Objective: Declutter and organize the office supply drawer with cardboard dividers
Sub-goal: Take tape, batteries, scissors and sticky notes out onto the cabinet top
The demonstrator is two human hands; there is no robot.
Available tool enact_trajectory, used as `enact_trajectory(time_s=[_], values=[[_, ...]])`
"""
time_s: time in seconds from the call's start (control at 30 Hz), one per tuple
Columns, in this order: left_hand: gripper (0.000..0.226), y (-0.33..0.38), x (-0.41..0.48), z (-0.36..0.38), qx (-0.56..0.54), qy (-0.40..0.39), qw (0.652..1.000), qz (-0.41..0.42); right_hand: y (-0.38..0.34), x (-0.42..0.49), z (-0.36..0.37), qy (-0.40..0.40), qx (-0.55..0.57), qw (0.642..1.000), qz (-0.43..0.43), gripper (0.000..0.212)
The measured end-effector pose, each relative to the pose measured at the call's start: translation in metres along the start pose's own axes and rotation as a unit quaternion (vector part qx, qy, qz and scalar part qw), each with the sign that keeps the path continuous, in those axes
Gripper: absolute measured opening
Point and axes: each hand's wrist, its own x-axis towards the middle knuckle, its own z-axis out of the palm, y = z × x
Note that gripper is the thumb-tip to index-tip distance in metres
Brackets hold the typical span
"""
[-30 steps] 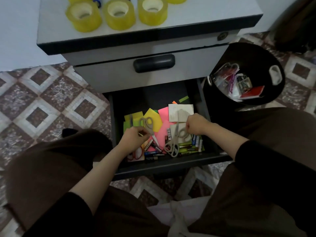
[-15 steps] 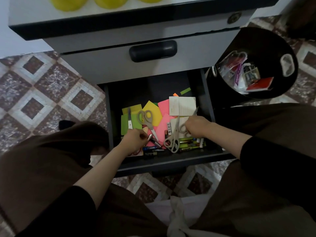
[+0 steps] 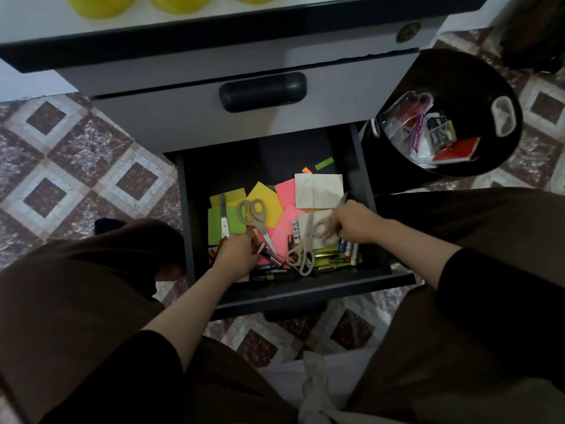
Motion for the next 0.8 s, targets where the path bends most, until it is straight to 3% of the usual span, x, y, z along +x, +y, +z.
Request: enact_trajectory(time_s=[0.1, 0.3, 0.37, 0.43, 0.53, 0.63, 0.8], values=[[0.022, -0.001, 0.0, 0.0, -0.022, 0.003, 1.0, -0.004, 0.001, 0.002, -0.007, 0.049, 0.152, 0.987, 0.023, 0.029], [0.021, -0.006, -0.001, 0.002, -0.067, 0.02, 0.998, 0.008, -0.006, 0.002, -0.007, 0.056, 0.26, 0.964, 0.015, 0.025], [0.023, -0.005, -0.002, 0.001, -0.081, 0.032, 0.996, 0.022, -0.008, 0.004, -0.007, 0.054, 0.186, 0.981, -0.008, 0.019], [0.026, -0.002, -0.002, -0.001, -0.082, 0.045, 0.995, 0.042, -0.01, 0.004, -0.004, 0.013, 0.024, 1.0, -0.009, 0.018], [0.021, -0.003, -0.001, -0.003, -0.066, 0.04, 0.994, 0.074, -0.015, -0.002, 0.0, -0.061, -0.165, 0.984, -0.023, 0.01], [0.02, -0.005, 0.001, -0.002, -0.036, 0.011, 0.995, 0.095, -0.017, 0.0, 0.006, -0.074, -0.244, 0.966, -0.034, 0.024], [0.026, -0.003, 0.003, 0.0, 0.042, -0.005, 0.992, 0.119, -0.012, 0.003, 0.012, -0.106, -0.28, 0.954, -0.016, 0.026]])
